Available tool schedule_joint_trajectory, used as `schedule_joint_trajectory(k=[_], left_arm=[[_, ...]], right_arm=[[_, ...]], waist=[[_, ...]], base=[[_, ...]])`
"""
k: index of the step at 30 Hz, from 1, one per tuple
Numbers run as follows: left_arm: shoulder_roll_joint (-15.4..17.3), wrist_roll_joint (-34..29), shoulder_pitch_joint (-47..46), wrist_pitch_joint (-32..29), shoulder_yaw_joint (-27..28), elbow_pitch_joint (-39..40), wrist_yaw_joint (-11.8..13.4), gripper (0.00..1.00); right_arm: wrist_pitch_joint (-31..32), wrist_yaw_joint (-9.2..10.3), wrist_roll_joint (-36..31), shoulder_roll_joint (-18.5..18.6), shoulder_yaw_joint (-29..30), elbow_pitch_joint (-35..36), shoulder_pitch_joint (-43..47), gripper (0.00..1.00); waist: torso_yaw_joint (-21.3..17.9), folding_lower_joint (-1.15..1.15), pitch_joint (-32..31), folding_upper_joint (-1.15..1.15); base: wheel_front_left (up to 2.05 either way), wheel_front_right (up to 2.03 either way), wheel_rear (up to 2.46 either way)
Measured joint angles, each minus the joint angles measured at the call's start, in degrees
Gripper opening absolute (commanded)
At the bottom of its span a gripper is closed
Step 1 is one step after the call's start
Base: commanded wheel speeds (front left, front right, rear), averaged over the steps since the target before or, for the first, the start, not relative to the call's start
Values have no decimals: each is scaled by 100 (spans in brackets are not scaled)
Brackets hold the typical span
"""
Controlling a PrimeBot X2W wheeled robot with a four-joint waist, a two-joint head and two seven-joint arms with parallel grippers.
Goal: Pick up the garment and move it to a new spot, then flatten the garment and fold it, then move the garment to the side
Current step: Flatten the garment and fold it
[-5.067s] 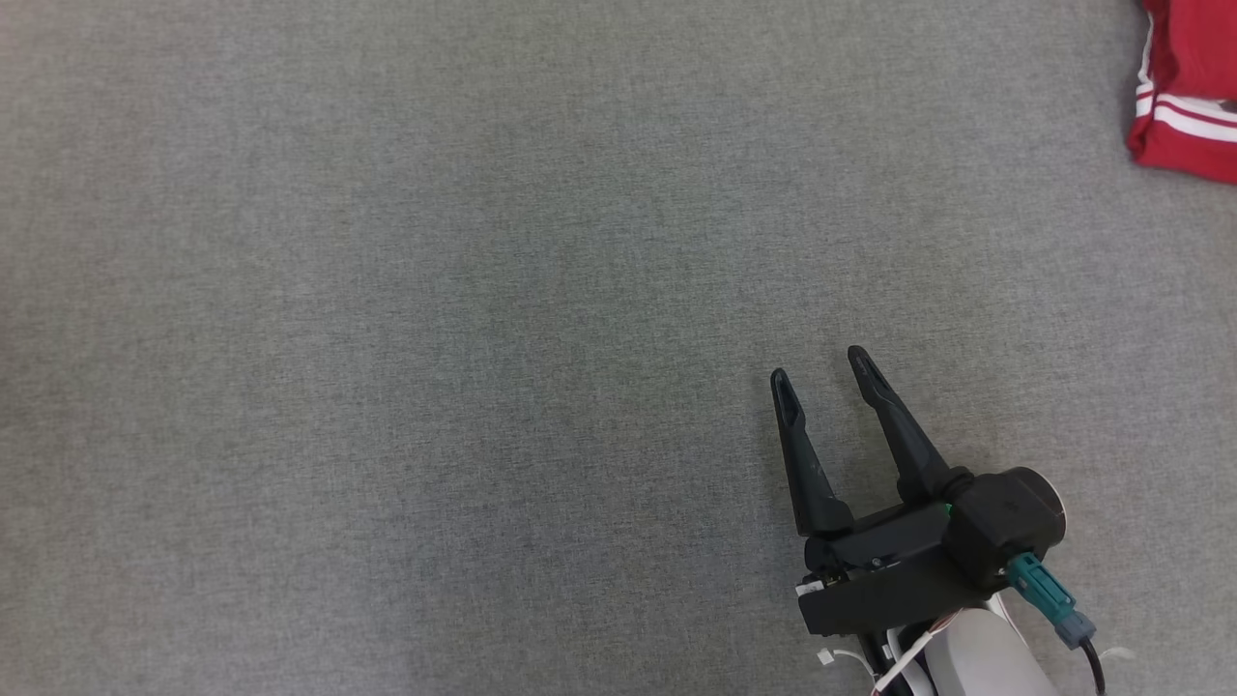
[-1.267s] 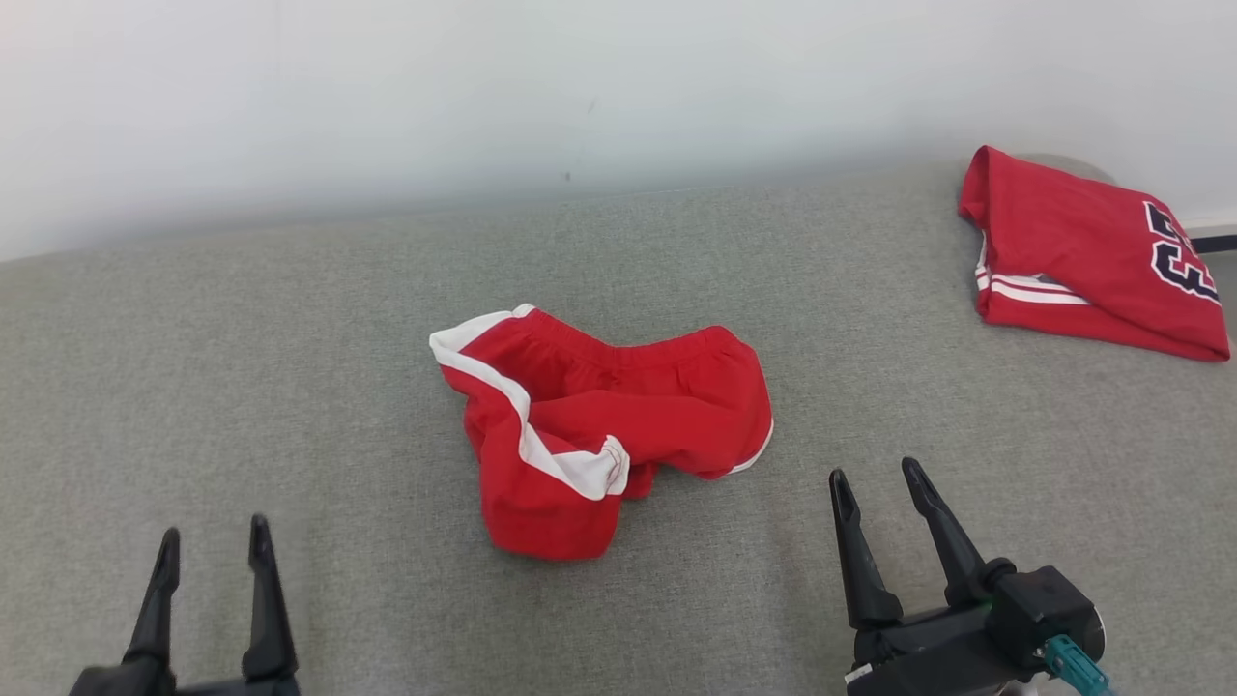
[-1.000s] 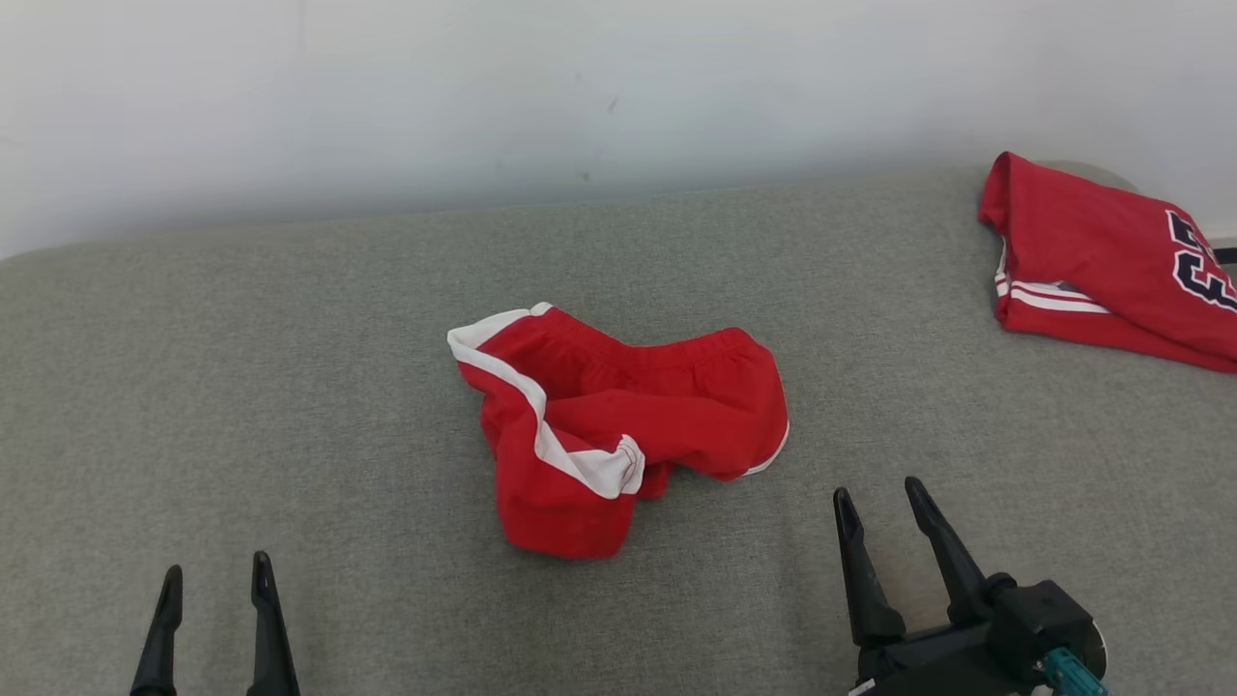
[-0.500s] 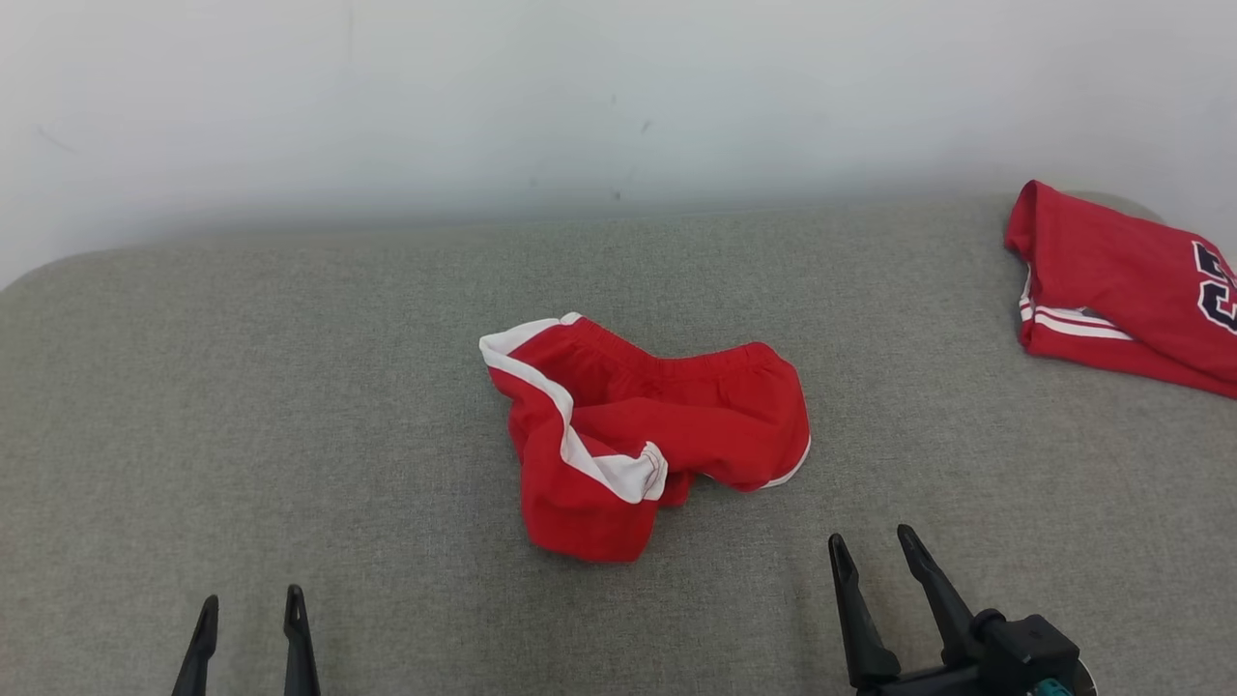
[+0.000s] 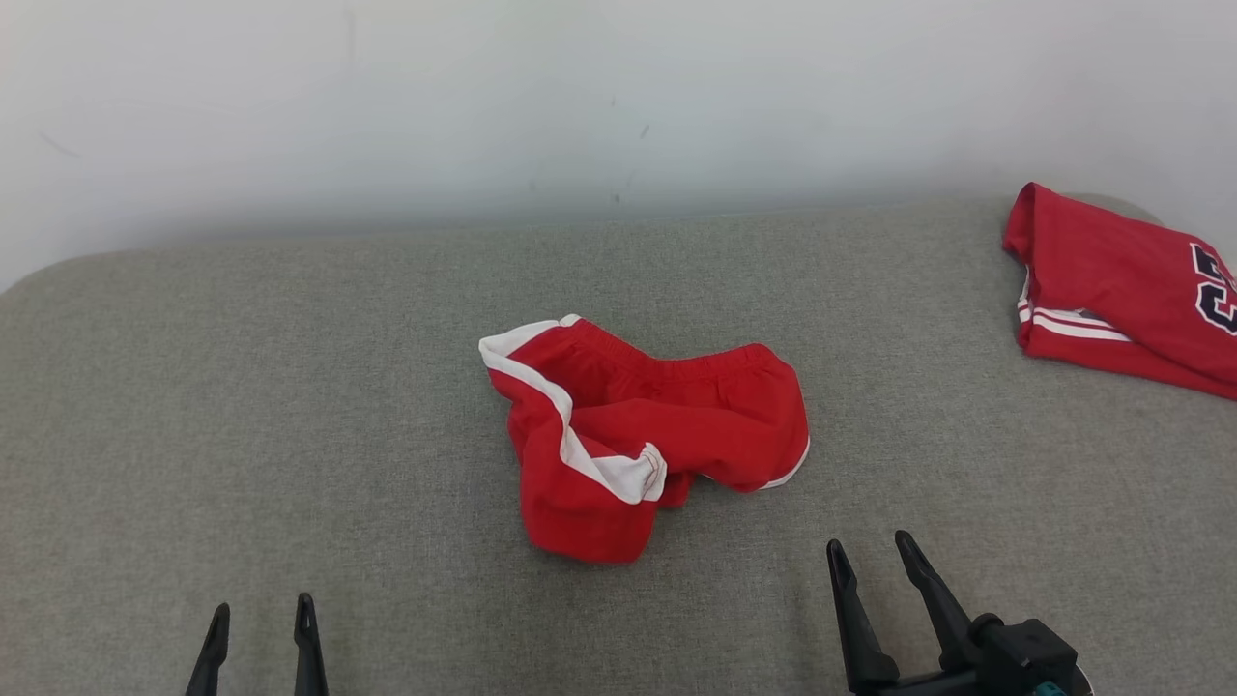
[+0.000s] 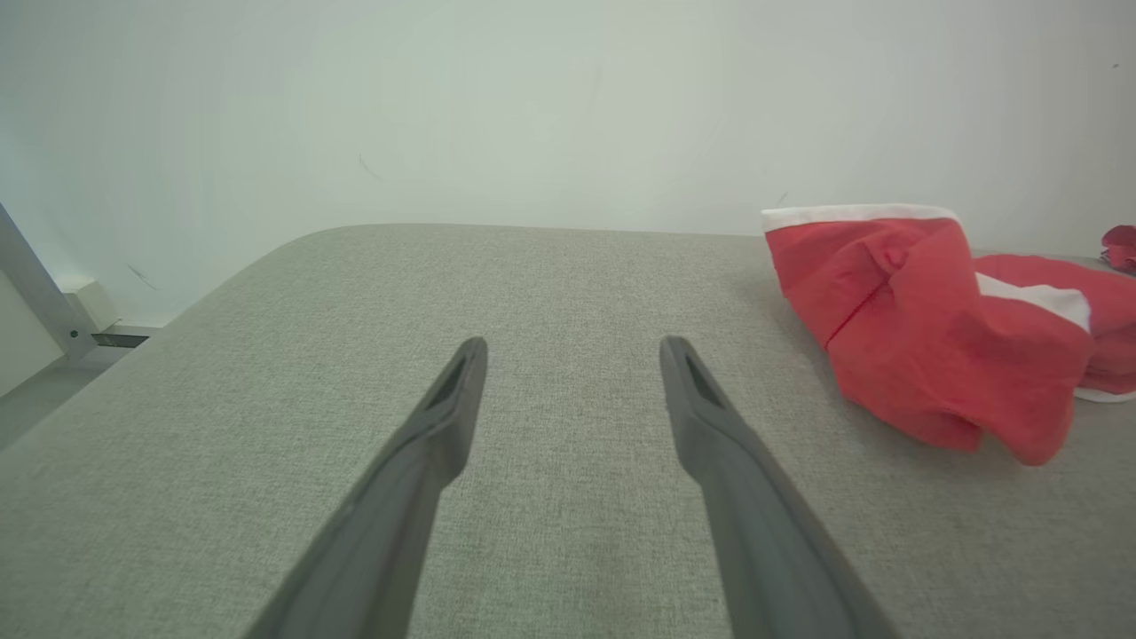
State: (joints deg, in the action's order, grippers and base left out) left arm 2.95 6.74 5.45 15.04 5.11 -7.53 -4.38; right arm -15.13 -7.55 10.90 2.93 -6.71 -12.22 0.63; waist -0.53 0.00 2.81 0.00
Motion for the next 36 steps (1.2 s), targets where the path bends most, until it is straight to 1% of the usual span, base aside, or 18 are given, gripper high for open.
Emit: schedule_joint_trajectory(k=[36], left_arm=[[0, -45, -10, 1, 0, -64, 1, 100]], right_arm=[[0, 0, -43, 0, 8, 19, 40, 100]], waist=[[3, 0, 2, 0]], base=[[0, 0, 0]])
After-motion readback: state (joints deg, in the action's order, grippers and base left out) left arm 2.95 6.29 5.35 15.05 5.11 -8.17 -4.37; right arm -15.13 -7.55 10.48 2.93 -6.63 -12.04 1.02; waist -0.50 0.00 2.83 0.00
